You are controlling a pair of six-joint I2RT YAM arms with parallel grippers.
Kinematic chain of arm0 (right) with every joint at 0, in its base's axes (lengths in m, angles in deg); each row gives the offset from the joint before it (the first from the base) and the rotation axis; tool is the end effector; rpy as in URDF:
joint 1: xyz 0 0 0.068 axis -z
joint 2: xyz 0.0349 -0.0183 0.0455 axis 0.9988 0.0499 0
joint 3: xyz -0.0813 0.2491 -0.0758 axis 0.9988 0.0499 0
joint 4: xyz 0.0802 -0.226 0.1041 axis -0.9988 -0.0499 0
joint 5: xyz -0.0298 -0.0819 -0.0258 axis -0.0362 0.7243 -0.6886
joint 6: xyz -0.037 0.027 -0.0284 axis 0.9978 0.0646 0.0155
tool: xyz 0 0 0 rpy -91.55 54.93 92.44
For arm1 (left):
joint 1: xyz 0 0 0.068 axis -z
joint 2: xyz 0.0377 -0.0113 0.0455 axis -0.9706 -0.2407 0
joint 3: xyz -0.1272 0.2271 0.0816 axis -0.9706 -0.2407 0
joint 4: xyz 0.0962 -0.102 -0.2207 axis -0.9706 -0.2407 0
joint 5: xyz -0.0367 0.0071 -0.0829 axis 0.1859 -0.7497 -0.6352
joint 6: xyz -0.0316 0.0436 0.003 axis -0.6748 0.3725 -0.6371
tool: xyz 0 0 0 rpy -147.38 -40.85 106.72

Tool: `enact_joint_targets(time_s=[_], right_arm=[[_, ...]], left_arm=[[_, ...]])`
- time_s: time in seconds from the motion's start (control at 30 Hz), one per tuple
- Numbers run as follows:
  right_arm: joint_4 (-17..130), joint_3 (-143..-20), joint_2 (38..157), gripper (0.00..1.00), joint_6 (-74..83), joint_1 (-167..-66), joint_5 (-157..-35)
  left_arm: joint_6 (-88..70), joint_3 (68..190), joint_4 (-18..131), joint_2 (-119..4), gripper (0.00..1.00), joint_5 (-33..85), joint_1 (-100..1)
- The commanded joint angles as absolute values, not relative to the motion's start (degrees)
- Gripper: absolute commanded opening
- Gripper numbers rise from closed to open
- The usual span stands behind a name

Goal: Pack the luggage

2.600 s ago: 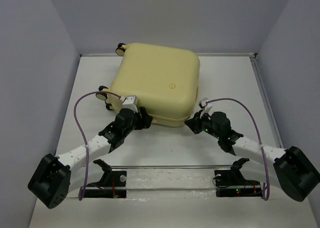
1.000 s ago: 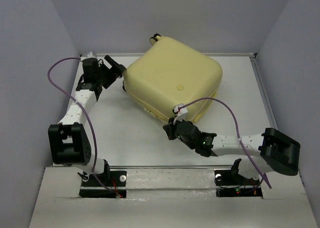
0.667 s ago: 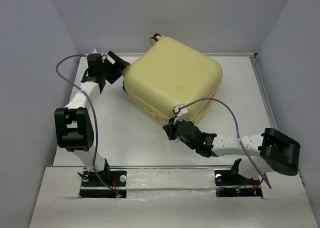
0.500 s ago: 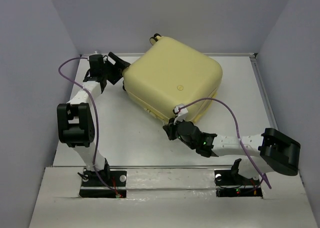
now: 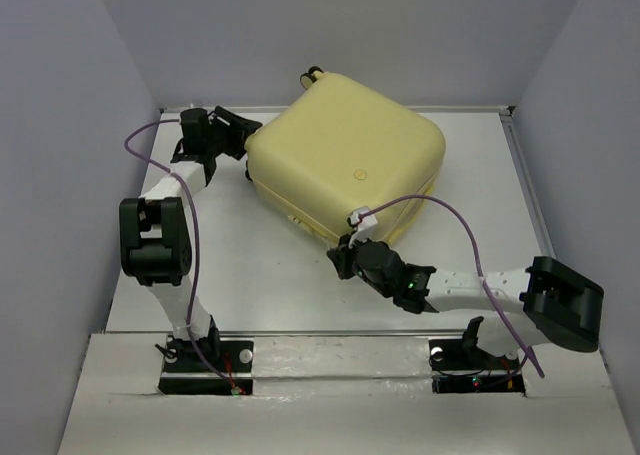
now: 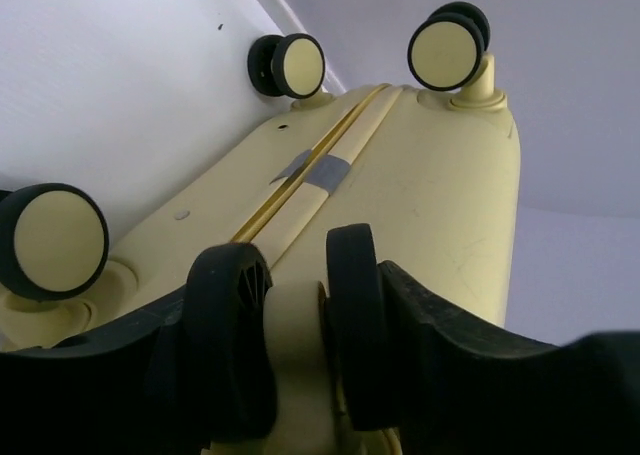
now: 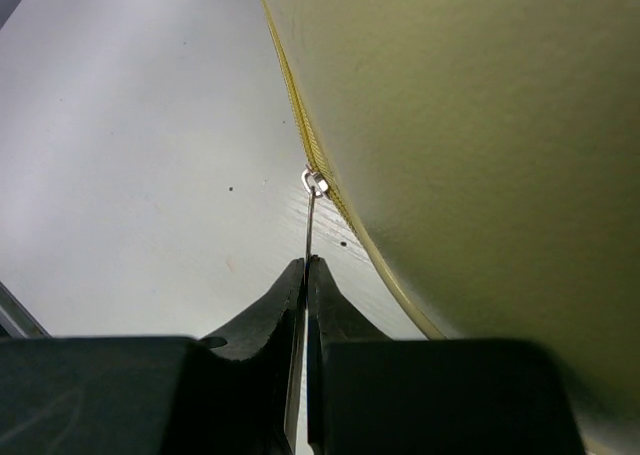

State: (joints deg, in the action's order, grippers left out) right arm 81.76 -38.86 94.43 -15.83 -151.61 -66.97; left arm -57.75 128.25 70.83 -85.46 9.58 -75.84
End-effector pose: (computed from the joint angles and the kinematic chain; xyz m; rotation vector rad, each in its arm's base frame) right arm 0.1326 0.2472 0.2037 -0.3739 1.9284 0.7119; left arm 0.4234 -0.0167 0.2623 -0.6953 1.8512 -1.1145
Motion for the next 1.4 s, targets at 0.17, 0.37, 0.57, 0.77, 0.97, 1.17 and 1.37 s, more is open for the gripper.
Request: enact_joint_targets(time_s=[0.17, 0.37, 0.57, 0.77, 0.97, 1.17, 1.37], right_arm=[[81.0, -37.1, 88.9, 0.07, -15.2, -143.1, -79.0], [77.6, -42.3, 87.3, 0.07, -10.5, -136.2, -84.8], [74.6, -48.3, 93.0, 0.07, -8.6, -135.0, -90.2], [79.7, -59.3, 109.3, 0.07, -9.3, -155.4, -83.7], [78.5, -55.2, 106.6, 0.07, -9.6, -154.7, -82.1], [80.1, -47.3, 96.7, 0.07, -8.8, -137.3, -96.3], [75.9, -51.0, 93.1, 0.07, -3.9, -123.5, -106.5]], left_arm=[[-54.7, 118.3, 79.9, -75.6, 0.06, 12.9, -79.0], [-55.9, 94.3, 87.0, -54.6, 0.06, 15.9, -80.6], [-56.1, 72.4, 84.5, -29.3, 0.06, 16.9, -76.3], [-54.4, 68.3, 67.9, -10.3, 0.06, 20.3, -69.6], [-49.7, 73.7, 59.7, -5.3, 0.06, 17.7, -67.9], [-50.4, 74.8, 62.8, -7.0, 0.06, 22.2, -58.6], [-51.9, 78.6, 71.2, -17.7, 0.06, 37.9, -35.8]])
